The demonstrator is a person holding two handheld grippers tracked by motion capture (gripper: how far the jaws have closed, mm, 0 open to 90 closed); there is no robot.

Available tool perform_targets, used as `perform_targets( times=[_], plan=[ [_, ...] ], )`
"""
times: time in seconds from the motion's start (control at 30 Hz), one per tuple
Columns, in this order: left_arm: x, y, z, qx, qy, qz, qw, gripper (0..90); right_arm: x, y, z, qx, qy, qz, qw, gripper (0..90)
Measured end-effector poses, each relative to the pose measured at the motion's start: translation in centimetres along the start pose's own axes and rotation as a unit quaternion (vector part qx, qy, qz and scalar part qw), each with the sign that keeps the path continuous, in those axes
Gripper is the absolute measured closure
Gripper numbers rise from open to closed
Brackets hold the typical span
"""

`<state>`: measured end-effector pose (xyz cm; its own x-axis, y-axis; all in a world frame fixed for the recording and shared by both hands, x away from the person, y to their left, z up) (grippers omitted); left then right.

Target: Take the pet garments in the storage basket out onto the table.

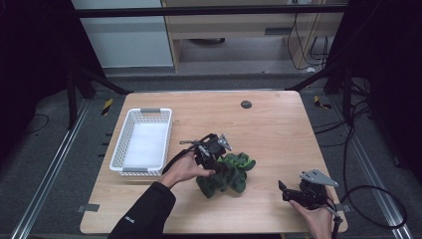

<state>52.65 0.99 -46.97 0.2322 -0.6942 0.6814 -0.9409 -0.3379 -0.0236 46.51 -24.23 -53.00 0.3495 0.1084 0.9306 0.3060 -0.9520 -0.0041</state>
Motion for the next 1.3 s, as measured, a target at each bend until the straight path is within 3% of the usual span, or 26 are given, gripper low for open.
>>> perform_targets(
  times=[0.33,0.5,0.53,0.8,1.07,1.13,1.17,1.23,1.3],
  plan=[
    [-0.4,-0.3,-0.8,0.01,0.016,-0.008,0.9998,26.9,-0.1,0.1,0.1,0.0,0.0,-0.003,1.0,9.1],
    [-0.3,-0.1,-1.5,0.012,0.033,-0.012,0.9993,23.7,-0.1,0.1,0.1,0.0,0.0,-0.003,1.0,9.1],
    [-0.2,0.1,-1.9,0.013,0.046,-0.014,0.9987,22.6,-0.1,0.0,0.1,0.0,0.0,-0.003,1.0,9.0],
    [-0.1,0.6,-3.8,0.022,0.081,-0.02,0.9963,21.0,-0.1,0.0,0.1,0.002,0.0,-0.002,1.0,8.9],
    [-0.9,1.1,-6.2,0.031,0.118,-0.031,0.9921,20.7,-0.1,-0.1,0.0,0.001,-0.001,0.0,1.0,8.8],
    [-1.6,1.1,-6.9,0.037,0.137,-0.045,0.9889,20.1,-0.1,-0.1,0.0,0.001,-0.002,0.0,1.0,8.7],
    [-1.6,1.1,-6.9,0.037,0.137,-0.045,0.9889,20.1,-0.1,-0.1,0.0,0.001,-0.002,0.0,1.0,8.7],
    [-2.2,1.1,-7.4,0.047,0.147,-0.056,0.9864,20.0,-0.1,-0.2,0.0,0.002,-0.002,0.002,1.0,8.6],
    [-3.3,1.0,-7.9,0.059,0.16,-0.076,0.9824,20.0,-0.1,-0.2,0.0,0.003,-0.002,0.002,1.0,8.6]
  ],
)
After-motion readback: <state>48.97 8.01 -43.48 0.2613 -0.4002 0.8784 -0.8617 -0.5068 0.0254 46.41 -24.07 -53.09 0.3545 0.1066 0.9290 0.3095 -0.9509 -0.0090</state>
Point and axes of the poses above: each handheld gripper's, and its own axes: z roughly forward along the jaws, x roughly out of its top, y roughly to its right, the point moved 8 cm from there along z, roughly forward along the jaws, and after that the axes turned 13 degrees about y, right-handed, at the moved point
